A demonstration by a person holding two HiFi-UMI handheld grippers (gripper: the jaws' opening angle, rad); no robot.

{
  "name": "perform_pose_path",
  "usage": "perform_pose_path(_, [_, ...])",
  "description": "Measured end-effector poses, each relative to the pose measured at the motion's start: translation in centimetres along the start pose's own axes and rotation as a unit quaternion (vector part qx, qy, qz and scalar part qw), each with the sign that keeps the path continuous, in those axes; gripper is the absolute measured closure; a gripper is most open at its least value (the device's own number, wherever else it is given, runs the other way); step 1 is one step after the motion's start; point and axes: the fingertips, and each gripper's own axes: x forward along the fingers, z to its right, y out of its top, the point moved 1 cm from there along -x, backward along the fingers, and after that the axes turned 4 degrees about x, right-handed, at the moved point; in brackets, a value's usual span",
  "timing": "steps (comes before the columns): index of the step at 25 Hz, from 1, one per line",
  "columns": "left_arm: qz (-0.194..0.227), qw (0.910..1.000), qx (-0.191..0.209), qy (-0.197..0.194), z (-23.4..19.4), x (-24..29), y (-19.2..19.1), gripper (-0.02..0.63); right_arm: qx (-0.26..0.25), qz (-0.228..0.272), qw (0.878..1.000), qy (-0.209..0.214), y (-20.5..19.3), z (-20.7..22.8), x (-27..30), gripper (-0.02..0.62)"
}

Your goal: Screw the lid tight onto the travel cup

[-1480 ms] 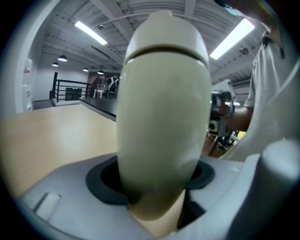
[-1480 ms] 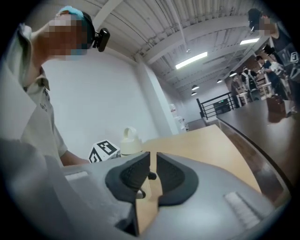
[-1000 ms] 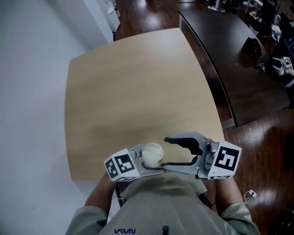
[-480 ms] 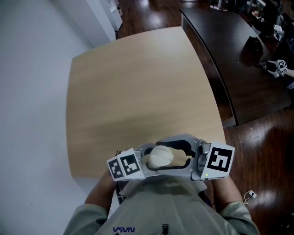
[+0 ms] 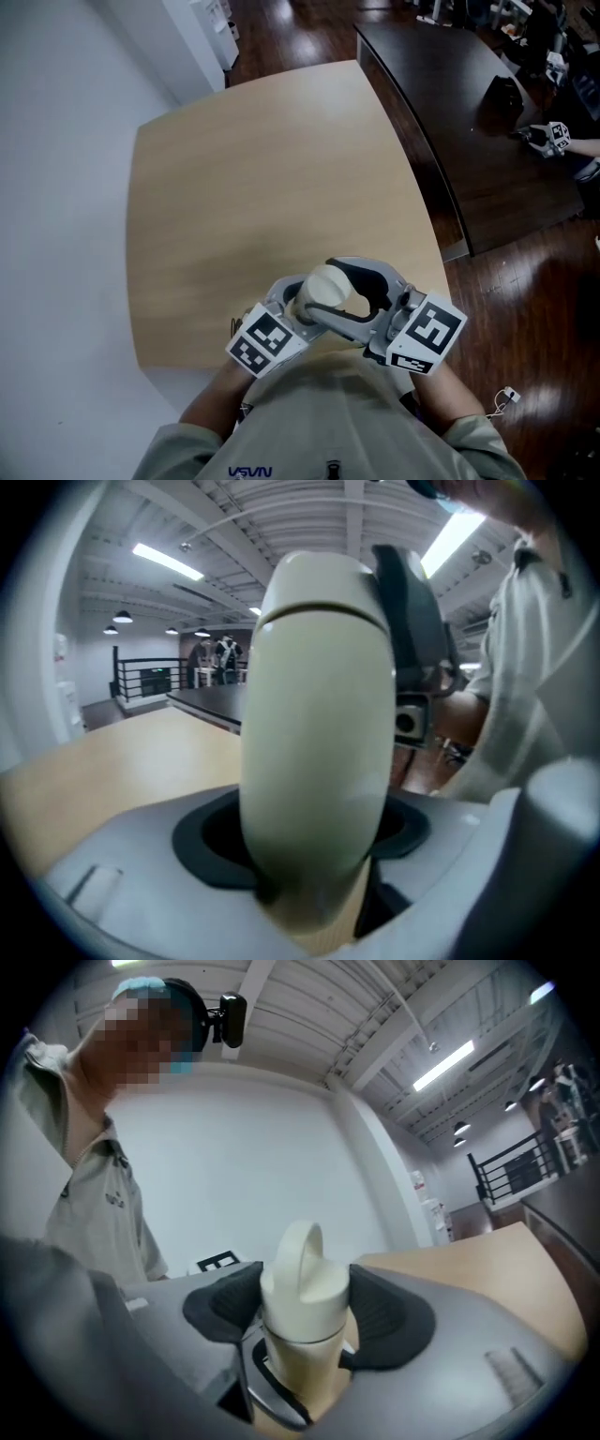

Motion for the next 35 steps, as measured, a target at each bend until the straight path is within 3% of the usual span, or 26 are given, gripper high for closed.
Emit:
perform_pose_path(2, [-0.019,0.9967,-0.010,0.079,-1.7,0.6,-0.2,0.279,0.030,0.015,0.997,-0.066,-0.2,1.7,0.0,0.311])
perform_pose_path(5, [-0.058,0.9816,-0.022,0.181,-3.7,1.6,-1.6,0.281,0.098,0.036,0.981,-0.163,-1.1,4.3,-0.2,0.311])
perform_pose_path(8, [-0.095,0.9658,0.005,0.242,-4.9,2.0,-2.8,0.282,0.159,0.054,0.960,-0.222,-2.3,5.8,-0.5,0.311])
perform_pose_path(10, [-0.108,0.9629,0.017,0.247,-5.1,2.3,-3.3,0.284,0.187,0.060,0.950,-0.241,-3.0,6.5,-0.7,0.311])
perform_pose_path(12, [-0.113,0.9658,0.012,0.233,-4.8,2.7,-3.7,0.284,0.206,0.062,0.945,-0.247,-3.6,6.9,-0.9,0.311])
perform_pose_path(17, [-0.108,0.9762,-0.020,0.187,-3.9,3.2,-3.9,0.284,0.220,0.065,0.946,-0.229,-3.9,7.1,-1.0,0.311])
perform_pose_path(22, [-0.062,0.9918,-0.053,0.098,-2.7,2.6,-1.6,0.284,0.174,0.086,0.967,-0.166,-1.4,5.6,-1.8,0.298])
perform_pose_path(25, [-0.006,0.9980,-0.062,0.012,-1.6,1.2,0.5,0.285,0.146,0.096,0.979,-0.109,0.5,4.1,-2.9,0.298])
perform_pose_path(27, [0.032,0.9957,-0.053,-0.069,-0.1,-0.2,1.9,0.285,0.128,0.097,0.985,-0.059,1.7,2.9,-3.7,0.296])
perform_pose_path(29, [0.065,0.9844,-0.033,-0.160,2.0,-1.9,3.2,0.285,0.114,0.095,0.989,-0.002,2.8,1.6,-4.5,0.296])
perform_pose_path(31, [0.091,0.9650,-0.013,-0.245,4.1,-3.5,4.5,0.285,0.105,0.093,0.988,0.056,3.9,0.3,-5.1,0.298])
perform_pose_path(35, [0.118,0.9247,0.002,-0.362,7.3,-6.1,6.1,0.285,0.092,0.083,0.979,0.164,5.9,-3.0,-5.4,0.296])
